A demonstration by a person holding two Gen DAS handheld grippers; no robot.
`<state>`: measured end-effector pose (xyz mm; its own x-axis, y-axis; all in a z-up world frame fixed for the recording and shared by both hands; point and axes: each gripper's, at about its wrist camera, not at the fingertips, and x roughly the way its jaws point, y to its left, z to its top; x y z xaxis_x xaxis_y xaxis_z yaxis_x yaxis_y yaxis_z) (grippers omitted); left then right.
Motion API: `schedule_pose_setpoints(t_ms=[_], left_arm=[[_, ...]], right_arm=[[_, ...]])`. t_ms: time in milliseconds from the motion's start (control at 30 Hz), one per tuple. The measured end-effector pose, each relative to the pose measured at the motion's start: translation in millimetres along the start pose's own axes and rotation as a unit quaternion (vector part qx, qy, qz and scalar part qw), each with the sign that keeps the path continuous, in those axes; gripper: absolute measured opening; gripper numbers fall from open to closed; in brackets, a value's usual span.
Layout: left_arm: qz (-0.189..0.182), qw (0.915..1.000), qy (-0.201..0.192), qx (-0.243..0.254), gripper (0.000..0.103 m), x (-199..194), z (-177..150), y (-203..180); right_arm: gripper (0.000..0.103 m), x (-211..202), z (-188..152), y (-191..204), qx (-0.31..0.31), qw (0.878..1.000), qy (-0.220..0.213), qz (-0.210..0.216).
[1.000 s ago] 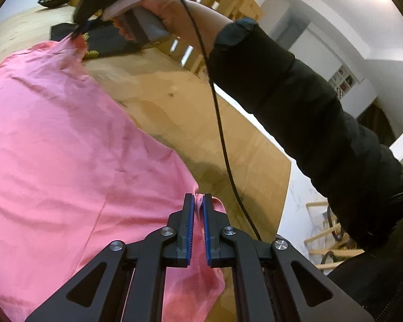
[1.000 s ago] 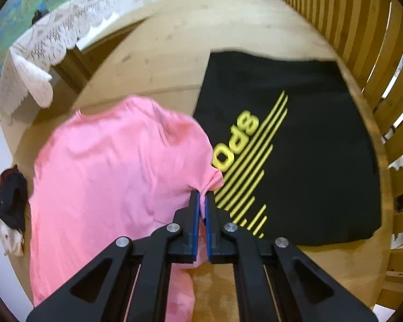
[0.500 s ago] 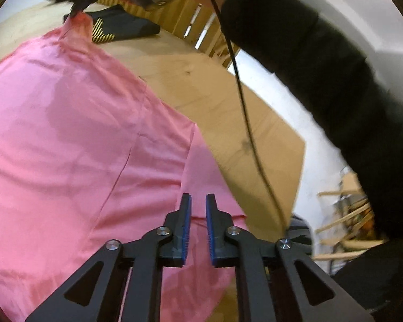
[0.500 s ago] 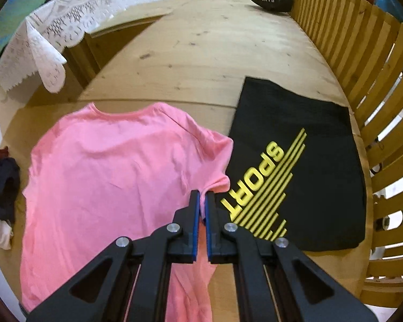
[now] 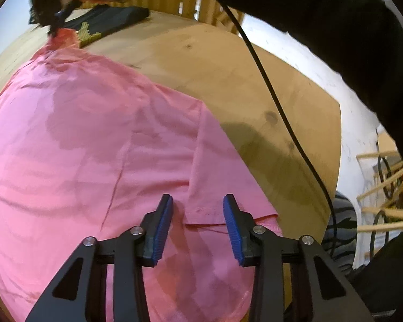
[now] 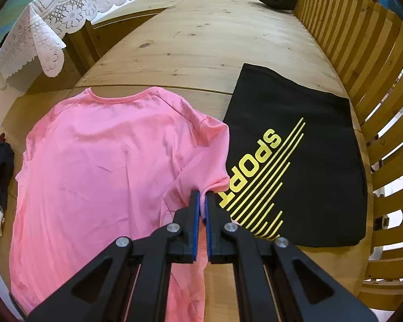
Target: Fold clothes
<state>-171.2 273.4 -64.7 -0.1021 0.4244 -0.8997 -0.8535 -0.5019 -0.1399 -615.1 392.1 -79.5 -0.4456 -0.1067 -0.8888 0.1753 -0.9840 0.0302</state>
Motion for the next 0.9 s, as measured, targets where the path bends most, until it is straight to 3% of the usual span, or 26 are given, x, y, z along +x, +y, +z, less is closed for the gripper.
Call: schedule_pose_setpoints(t_ms=[67, 167, 333, 600, 733, 900], left_arm=[[0.004, 1.0, 0.001, 0.007, 0.011, 1, 1, -1], [0.005, 0.9998, 0.003, 0.017, 0.002, 2, 2, -2], [-0.004, 0.9994, -0.028, 0.021, 0.002, -9, 3, -6], [-0.055, 0.9935, -0.093, -0.037, 0.002, -52, -7, 11], [-0.064, 0.9907, -0.102, -0.063, 0.002, -66, -26, 22], [-0.077, 0.9856, -0.108, -0.105, 0.002, -82, -57, 39]], right_arm=[[0.004, 0, -1, 1, -0.001, 1.0, -0.001, 0.001], [0.004, -1, -3, -2, 0.001, 1.0, -0.004, 0.003], [0.004, -3, -4, -8, 0.01, 1.0, -0.014, 0.004], [0.004, -28, 9, -10, 0.03, 0.998, -0.045, 0.028], [0.004, -39, 23, 1, 0.037, 0.997, -0.057, 0.038], [0.004, -32, 39, 35, 0.02, 0.999, -0.043, 0.019]])
